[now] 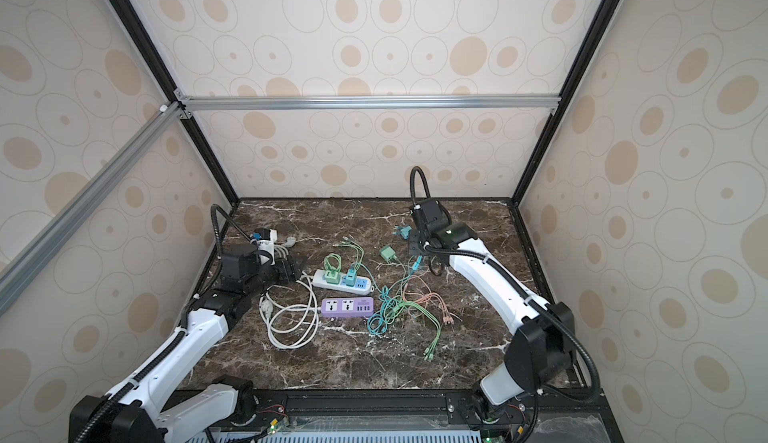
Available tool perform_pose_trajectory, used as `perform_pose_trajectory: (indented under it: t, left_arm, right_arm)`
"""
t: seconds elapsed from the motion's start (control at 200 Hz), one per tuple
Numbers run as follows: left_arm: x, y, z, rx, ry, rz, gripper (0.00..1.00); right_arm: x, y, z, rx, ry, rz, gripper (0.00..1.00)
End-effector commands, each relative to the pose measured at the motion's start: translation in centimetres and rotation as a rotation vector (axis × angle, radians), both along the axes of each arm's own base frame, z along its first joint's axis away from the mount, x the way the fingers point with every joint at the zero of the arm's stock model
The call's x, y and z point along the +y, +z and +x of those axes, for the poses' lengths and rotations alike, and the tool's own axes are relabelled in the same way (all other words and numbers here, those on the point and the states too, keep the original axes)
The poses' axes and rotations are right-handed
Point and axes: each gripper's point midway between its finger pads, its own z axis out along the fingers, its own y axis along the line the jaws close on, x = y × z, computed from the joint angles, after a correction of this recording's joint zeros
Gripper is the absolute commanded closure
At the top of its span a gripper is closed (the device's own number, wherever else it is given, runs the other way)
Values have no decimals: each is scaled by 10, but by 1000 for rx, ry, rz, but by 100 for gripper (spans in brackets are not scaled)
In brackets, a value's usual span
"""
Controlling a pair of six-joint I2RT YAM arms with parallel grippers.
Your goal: Insert the plug
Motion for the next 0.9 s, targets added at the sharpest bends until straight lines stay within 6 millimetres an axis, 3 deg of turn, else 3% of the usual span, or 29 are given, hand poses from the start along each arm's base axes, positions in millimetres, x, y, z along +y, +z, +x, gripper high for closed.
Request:
perform_pose_trajectory:
  t: [0.0,0.165,0.335,0.72,0.895]
  left_arm:
    - [4,19,0,-51,11,1,23]
    - [6,21,-5,-55,20,2,23]
    - [9,23,-9,-63,26,6,23]
    - [11,27,-12,-70,32,15,23]
    - [11,27,-13,-70,35,8,23]
  right_arm:
    - [23,7,27,-31,87,14,100]
    - [53,17,70,-68,145,40,100]
    - [82,44,105,-114,184,97,100]
    - [106,88,135,-218,220,148,100]
    - [121,76,146,-220,266,175,100]
